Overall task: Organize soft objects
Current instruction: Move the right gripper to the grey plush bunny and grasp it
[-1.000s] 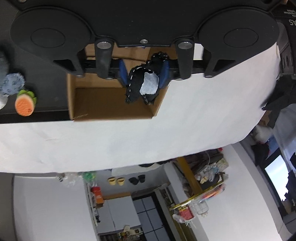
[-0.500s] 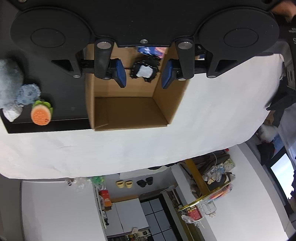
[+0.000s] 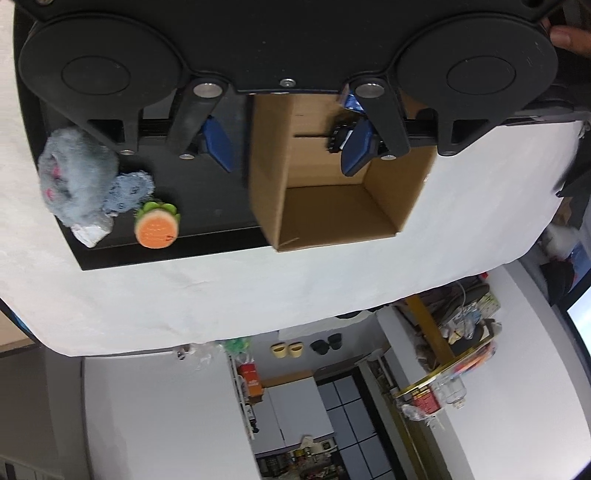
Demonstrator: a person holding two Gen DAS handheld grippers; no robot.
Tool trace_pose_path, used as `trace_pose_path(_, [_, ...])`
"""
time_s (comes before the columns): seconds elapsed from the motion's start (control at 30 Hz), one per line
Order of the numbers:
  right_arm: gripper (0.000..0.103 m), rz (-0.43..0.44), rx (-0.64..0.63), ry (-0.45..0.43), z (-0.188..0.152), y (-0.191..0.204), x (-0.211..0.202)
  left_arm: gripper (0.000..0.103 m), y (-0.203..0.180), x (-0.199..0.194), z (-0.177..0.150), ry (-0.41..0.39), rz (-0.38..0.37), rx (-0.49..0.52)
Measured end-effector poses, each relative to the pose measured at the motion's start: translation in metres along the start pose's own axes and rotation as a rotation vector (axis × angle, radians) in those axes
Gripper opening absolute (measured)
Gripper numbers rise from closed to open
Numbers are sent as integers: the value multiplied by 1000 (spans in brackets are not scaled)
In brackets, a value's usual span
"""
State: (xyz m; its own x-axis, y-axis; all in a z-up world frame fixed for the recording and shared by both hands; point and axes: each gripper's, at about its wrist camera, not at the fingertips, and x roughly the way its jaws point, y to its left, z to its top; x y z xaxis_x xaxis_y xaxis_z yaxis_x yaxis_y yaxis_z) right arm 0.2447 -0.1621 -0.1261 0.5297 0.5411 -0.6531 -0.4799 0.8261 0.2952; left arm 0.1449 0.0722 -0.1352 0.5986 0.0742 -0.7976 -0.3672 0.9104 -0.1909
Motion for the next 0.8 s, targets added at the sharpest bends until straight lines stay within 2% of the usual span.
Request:
trace_pose_path(0.13, [71, -19, 4, -8, -2, -11, -3, 60, -2, 1, 2, -2, 23, -2])
trace_pose_path(0.47, [88, -96, 24, -42, -6, -39, -12, 65, -9, 4, 6, -5, 63, 8])
trace_pose_path(0.63, [97, -171, 27, -54, -13, -54, -12, 69, -18, 4, 8, -12, 72, 38])
trace_pose_path(0.8, [100, -211, 62, -58, -20, -73, -8, 70, -25, 11, 7, 1, 91, 57])
